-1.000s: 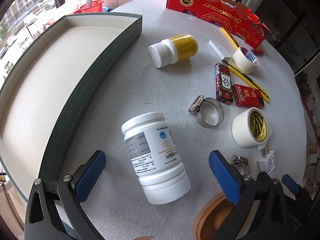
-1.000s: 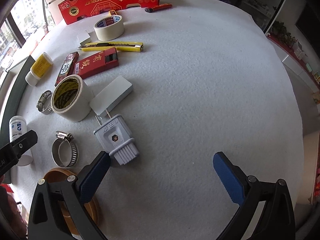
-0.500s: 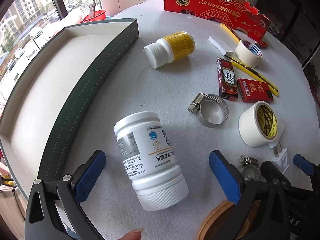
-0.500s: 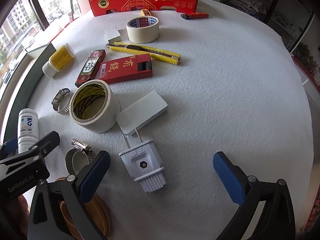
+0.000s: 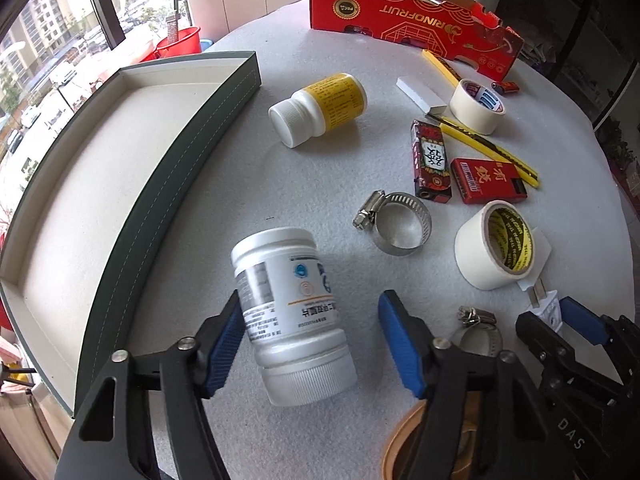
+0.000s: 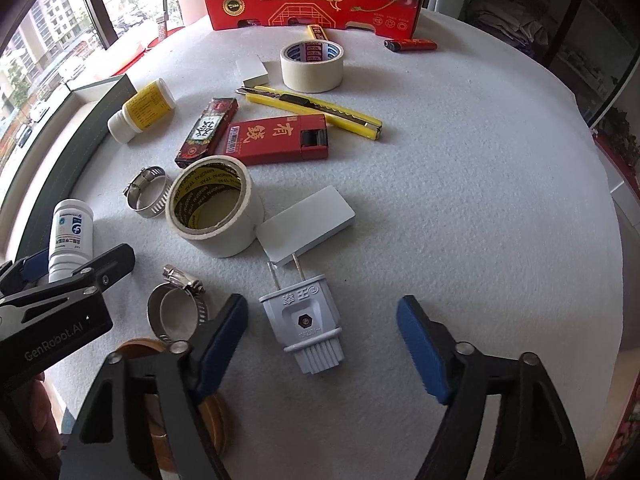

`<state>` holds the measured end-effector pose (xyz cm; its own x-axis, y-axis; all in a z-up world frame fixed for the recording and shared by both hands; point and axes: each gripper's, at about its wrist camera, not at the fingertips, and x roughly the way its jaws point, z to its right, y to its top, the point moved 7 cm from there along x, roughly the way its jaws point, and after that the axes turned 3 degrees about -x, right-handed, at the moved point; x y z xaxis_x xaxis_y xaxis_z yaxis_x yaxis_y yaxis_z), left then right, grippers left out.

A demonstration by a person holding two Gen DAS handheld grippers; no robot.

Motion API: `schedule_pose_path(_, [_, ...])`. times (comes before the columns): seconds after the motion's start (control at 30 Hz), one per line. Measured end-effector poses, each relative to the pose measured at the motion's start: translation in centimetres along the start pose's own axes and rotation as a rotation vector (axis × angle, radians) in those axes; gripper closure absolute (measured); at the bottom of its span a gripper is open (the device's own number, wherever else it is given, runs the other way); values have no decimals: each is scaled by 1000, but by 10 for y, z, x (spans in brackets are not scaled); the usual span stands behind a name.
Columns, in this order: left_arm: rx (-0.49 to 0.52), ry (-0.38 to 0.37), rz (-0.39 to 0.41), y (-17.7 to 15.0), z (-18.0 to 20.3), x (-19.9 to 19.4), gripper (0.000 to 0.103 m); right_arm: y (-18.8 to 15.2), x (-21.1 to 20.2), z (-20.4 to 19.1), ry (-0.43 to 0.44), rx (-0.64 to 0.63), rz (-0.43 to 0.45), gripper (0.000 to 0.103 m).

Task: Organize rigid objects
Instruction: 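Close the left gripper on the white jar while the right gripper closes on the plug, then carry the white jar and the white plug over the dark green tray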

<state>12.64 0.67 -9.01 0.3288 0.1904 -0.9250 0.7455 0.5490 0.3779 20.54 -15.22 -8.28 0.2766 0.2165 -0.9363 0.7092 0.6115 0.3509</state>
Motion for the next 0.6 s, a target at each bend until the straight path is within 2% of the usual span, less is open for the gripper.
schedule_pose_path(0.03, [8,-9,5,0,1,-2,60,-1,-2,-1,1,0,-1,65])
schedule_pose_path(0.1, [3,-50,-2,-1,1,-5,60,-4,-5,-2,9,8,-3,70])
schedule_pose_path(0.23, [-16,-98,3,-11,-3,-16,60,-13,-17,3,37,69,15,70])
schedule_pose_path(0.47, [1,-130,92,-15,-9,-60,60,-9,-69,-7,41,57,105,70])
schedule_pose_path(0.6, [-2,-137,157,-10,-17,-87,60,2,-89,-23,86,47,134,70])
